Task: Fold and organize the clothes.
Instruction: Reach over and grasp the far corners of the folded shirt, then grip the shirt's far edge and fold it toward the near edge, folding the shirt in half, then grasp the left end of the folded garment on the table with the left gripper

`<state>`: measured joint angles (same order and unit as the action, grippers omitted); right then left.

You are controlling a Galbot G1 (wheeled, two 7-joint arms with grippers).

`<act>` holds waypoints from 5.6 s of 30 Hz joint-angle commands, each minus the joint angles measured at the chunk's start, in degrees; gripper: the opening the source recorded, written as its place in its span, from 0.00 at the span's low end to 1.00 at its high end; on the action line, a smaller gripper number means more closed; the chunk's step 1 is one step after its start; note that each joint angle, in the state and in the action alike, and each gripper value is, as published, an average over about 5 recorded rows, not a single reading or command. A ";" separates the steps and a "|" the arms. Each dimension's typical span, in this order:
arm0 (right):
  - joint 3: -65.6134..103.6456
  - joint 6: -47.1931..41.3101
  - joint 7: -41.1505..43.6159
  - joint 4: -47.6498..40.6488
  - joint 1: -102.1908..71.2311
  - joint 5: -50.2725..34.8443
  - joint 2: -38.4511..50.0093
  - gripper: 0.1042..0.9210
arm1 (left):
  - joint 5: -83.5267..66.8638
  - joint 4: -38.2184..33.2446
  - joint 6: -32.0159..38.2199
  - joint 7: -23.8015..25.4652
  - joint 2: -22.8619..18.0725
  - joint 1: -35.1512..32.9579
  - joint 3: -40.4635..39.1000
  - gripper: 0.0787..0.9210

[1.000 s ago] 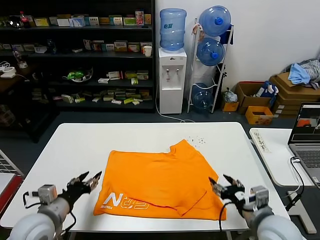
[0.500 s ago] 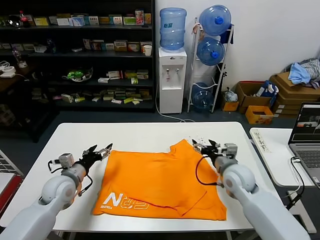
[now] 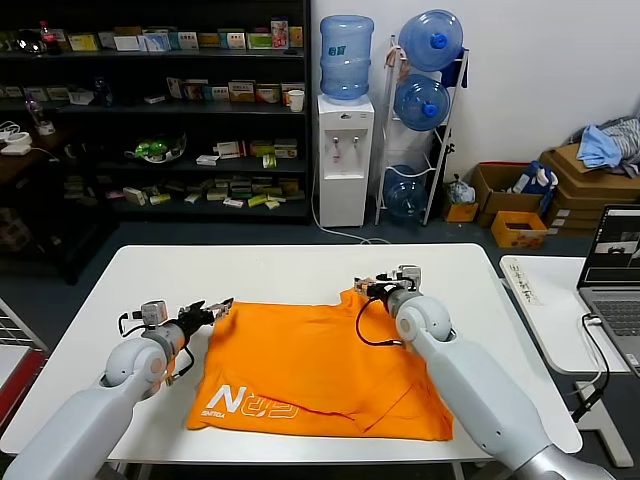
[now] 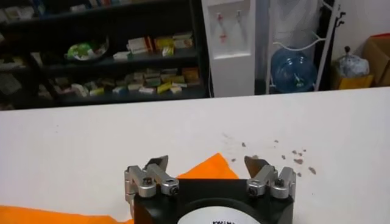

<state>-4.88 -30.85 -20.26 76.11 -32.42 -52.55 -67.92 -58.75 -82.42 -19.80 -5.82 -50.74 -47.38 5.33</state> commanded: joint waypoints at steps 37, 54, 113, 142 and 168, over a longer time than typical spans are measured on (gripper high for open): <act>-1.42 -2.54 0.88 -9.49 3.27 2.37 -3.90 0.30 | 5.87 6.70 0.53 1.68 -3.34 4.19 -5.49 0.44; -0.16 4.80 1.99 0.11 -0.36 1.40 -0.49 0.03 | 9.41 1.92 6.47 2.78 -3.00 0.95 -1.57 0.02; 23.44 3.54 -3.26 48.89 -47.92 -3.14 23.94 0.34 | 16.21 -32.05 3.85 0.48 4.23 -38.10 20.67 0.30; 33.81 5.39 -1.39 51.54 -55.86 -0.50 21.35 0.88 | 20.83 -20.28 9.83 3.13 -7.43 -38.54 20.30 0.88; 35.84 11.33 2.13 49.39 -56.20 1.80 20.77 0.88 | 21.85 -21.37 11.03 2.89 -8.80 -39.75 18.29 0.37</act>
<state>30.67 -20.62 -18.68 125.65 -88.60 -51.15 -47.17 -36.97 -102.56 -8.65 -2.75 -59.28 -86.18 23.98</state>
